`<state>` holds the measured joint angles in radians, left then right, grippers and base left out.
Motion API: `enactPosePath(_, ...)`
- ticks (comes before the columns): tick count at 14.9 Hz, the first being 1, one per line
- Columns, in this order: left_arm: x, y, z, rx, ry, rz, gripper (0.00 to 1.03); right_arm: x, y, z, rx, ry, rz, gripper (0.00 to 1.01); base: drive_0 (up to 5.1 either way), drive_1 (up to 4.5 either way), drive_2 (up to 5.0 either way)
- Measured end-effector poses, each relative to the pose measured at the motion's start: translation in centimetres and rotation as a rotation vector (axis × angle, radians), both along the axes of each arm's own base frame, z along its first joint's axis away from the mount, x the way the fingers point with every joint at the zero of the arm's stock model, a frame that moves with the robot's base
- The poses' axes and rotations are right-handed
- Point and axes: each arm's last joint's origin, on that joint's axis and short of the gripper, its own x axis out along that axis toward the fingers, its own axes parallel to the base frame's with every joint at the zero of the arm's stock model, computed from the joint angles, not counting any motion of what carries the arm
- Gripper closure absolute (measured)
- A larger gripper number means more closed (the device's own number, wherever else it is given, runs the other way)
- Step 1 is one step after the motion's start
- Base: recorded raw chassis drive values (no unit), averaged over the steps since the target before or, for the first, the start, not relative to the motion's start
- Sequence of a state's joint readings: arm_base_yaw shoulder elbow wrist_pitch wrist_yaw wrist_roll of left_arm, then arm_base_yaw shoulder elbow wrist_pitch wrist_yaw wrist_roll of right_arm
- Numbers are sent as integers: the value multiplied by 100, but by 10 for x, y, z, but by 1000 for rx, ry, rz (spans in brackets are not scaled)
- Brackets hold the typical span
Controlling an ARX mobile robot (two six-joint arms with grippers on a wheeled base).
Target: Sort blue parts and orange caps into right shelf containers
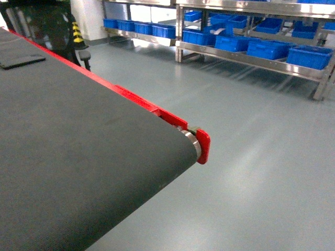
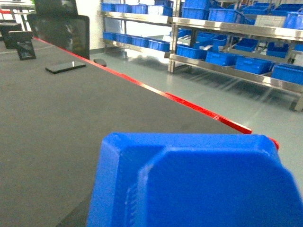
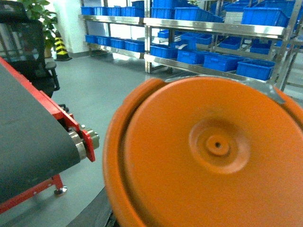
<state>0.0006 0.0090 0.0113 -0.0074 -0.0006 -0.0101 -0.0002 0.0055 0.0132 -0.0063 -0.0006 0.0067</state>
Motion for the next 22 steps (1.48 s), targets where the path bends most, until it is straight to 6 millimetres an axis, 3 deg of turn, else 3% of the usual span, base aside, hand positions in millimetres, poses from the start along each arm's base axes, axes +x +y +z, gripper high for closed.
enactPosePath(22,0,0,0,0,0,0,61,0,0,0,0,0,0,57,-161,-161,-161)
